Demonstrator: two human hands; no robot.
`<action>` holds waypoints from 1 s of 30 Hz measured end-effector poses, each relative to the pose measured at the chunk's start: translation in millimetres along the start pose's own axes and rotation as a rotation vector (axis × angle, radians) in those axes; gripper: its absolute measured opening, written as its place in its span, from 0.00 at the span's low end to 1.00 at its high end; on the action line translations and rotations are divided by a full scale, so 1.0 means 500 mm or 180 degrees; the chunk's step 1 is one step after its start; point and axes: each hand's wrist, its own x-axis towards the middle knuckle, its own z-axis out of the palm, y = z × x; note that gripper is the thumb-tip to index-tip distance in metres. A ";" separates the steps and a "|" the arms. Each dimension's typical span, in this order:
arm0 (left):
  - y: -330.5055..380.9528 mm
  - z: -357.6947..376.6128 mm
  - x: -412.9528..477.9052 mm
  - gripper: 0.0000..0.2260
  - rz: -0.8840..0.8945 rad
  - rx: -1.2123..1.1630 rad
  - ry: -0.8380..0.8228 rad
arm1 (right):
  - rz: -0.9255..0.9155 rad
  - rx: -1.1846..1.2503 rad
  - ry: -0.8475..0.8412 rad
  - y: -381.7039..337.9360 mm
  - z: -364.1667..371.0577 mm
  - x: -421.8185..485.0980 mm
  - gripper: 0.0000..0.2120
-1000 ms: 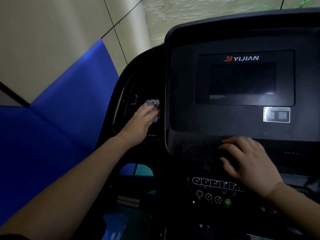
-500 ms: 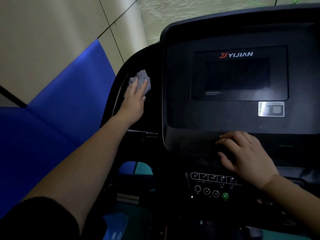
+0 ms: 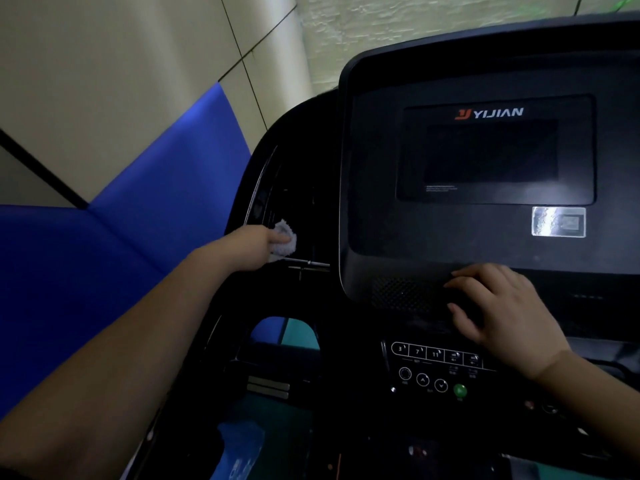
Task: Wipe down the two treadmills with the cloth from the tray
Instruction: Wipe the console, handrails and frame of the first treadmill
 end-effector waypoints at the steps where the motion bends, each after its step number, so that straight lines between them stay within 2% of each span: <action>1: 0.001 -0.012 -0.004 0.16 -0.0028 -0.0211 0.0009 | 0.0006 -0.0004 -0.0016 0.000 0.000 0.000 0.16; 5: -0.016 0.000 0.007 0.18 0.0200 -0.0614 0.0703 | -0.0010 0.0000 0.0005 0.001 0.001 -0.001 0.16; 8: -0.022 0.037 0.002 0.17 0.0537 -0.0187 0.0523 | 0.0003 0.0023 0.0024 0.001 0.000 0.000 0.16; 11: -0.025 0.042 -0.014 0.16 0.0629 0.0032 0.0419 | -0.0002 0.0016 0.0028 -0.001 0.001 0.000 0.16; 15: -0.025 0.032 -0.031 0.16 0.0683 0.0251 -0.0007 | -0.0021 0.0012 0.0045 0.000 0.001 0.000 0.16; 20: 0.004 0.032 -0.022 0.15 0.0522 0.0212 -0.0056 | -0.0009 0.0001 0.0069 -0.002 0.000 0.000 0.16; 26: 0.025 0.039 -0.041 0.16 0.0799 -0.0158 -0.0170 | -0.0012 -0.0010 0.0054 -0.003 0.000 -0.001 0.17; 30: -0.003 0.016 -0.025 0.16 0.0519 0.0233 -0.0204 | -0.0015 -0.0013 0.0064 -0.004 -0.003 0.000 0.16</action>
